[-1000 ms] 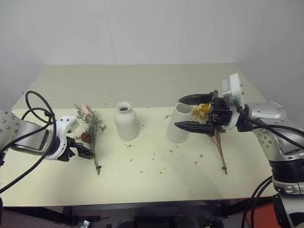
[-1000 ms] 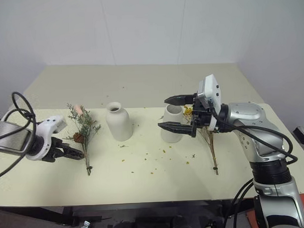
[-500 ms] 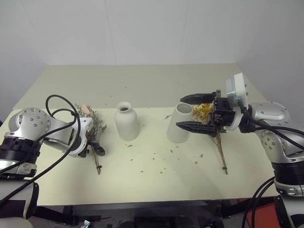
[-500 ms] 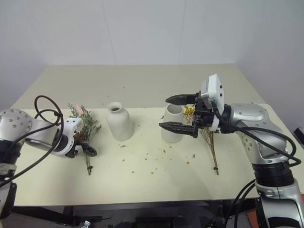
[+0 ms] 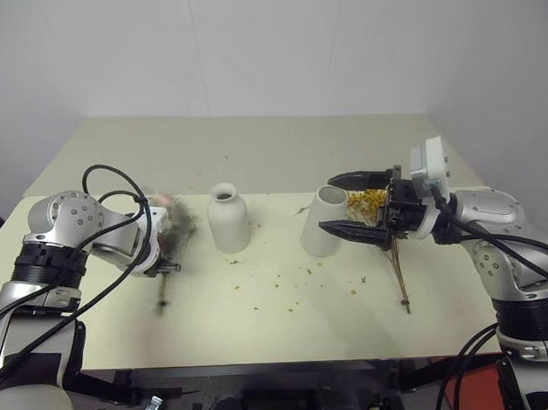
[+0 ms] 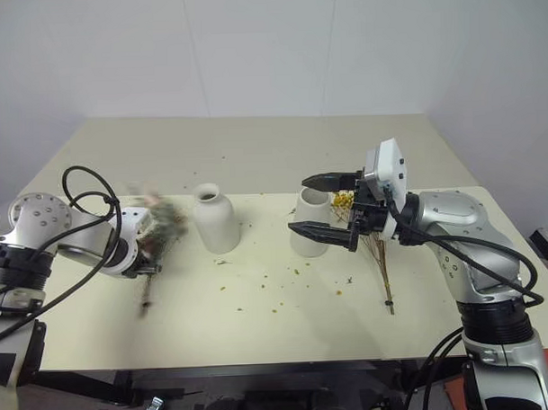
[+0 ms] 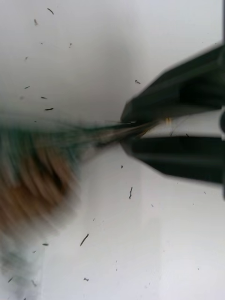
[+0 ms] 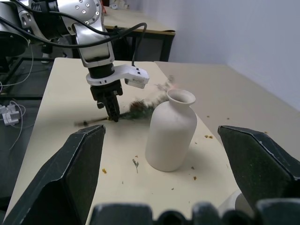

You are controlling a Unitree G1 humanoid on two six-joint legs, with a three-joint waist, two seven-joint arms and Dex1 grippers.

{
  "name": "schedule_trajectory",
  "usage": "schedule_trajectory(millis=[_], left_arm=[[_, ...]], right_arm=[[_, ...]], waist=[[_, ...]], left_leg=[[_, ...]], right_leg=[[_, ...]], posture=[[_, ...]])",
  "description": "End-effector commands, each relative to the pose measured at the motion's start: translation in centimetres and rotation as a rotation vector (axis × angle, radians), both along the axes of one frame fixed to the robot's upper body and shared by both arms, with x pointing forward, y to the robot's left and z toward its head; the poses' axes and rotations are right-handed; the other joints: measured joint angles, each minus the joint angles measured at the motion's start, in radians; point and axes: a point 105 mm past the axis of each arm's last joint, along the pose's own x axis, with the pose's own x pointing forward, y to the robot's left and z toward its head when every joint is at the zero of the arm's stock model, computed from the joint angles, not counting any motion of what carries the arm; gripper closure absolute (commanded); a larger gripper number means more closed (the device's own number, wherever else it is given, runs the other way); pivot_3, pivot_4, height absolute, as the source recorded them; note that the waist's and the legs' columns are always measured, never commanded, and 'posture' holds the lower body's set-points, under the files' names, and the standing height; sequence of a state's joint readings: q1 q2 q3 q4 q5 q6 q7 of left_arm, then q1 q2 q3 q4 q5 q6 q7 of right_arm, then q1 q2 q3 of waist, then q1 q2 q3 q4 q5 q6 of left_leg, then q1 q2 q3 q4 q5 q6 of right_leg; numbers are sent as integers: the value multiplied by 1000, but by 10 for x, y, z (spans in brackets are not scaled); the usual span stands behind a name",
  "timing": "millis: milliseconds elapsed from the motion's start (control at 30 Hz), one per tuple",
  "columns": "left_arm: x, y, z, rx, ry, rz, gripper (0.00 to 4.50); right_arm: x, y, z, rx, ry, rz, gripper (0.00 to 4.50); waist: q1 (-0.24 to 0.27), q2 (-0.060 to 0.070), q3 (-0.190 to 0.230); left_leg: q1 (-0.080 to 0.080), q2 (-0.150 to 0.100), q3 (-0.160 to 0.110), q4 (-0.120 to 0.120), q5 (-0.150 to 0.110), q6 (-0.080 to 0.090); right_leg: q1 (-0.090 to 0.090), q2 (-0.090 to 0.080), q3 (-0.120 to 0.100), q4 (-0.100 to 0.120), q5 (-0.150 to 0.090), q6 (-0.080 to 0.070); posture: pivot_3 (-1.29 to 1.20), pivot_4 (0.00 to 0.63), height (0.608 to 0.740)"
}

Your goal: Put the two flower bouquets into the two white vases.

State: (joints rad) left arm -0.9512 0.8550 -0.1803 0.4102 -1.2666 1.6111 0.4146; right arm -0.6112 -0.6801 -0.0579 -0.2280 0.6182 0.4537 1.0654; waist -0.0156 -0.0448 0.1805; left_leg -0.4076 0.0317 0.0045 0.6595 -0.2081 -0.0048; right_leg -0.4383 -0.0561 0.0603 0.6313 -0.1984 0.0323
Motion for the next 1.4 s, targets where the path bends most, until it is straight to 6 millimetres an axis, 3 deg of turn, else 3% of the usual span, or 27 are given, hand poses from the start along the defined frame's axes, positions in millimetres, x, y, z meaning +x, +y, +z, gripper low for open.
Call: schedule_trajectory(millis=[33, 200, 300, 433, 600, 867, 1100, 1400], left_arm=[[6, -1, 18, -13, -74, -4, 4460], [14, 3, 39, -23, -224, 45, 4460], [26, 12, 67, -5, -472, 133, 4460], [32, 9, 111, 27, -851, 105, 4460], [27, -11, 164, -175, -1191, -38, 4460], [9, -44, 212, -513, -1391, -342, 4460], [0, -74, 212, -640, -1399, -572, 4460], [9, -81, 188, -563, -1282, -669, 4460]], right_arm=[[-6, -4, 13, 26, -49, -4, 0], [-7, -4, 12, 31, -43, -6, 0], [-7, -5, 12, 33, -41, -8, 0], [-7, -4, 12, 42, -42, -14, 0], [-4, -2, 12, 55, -40, -25, 0], [7, 7, 18, 98, -37, -57, 0], [8, 18, 15, 106, -29, -46, 0], [5, 21, 18, 120, -41, -49, 0]], waist=[[0, 0, 0], [1, 0, 0], [-2, 0, 0], [-1, 0, 0], [6, 0, 0], [1, 0, 0], [-1, 0, 0], [-3, 0, 0]], left_leg=[[0, 0, 0, 0, 0, 0], [0, 0, 0, 0, 0, 0], [0, 0, 0, 0, 0, 0], [0, 0, 0, 0, 0, -1], [-1, -1, 0, 0, 0, -1], [-1, -1, 0, 0, 0, 0], [-1, 0, 0, 1, 0, 0], [-1, 0, 0, 1, 0, 0]], right_leg=[[0, 0, 0, 0, 0, 0], [0, 0, 0, 0, 0, 0], [0, -1, 0, 0, 0, 0], [0, -1, 0, 0, 1, 0], [1, -1, 0, -1, 1, 0], [1, -1, 0, -1, 1, 1], [1, -1, 0, -2, 1, 1], [1, 0, 0, -2, 1, 1]], posture=[[0, 150, 740], [0, 150, 740], [0, 150, 740], [0, 150, 740], [0, 150, 740], [0, 150, 740], [0, 150, 740], [0, 150, 740]])
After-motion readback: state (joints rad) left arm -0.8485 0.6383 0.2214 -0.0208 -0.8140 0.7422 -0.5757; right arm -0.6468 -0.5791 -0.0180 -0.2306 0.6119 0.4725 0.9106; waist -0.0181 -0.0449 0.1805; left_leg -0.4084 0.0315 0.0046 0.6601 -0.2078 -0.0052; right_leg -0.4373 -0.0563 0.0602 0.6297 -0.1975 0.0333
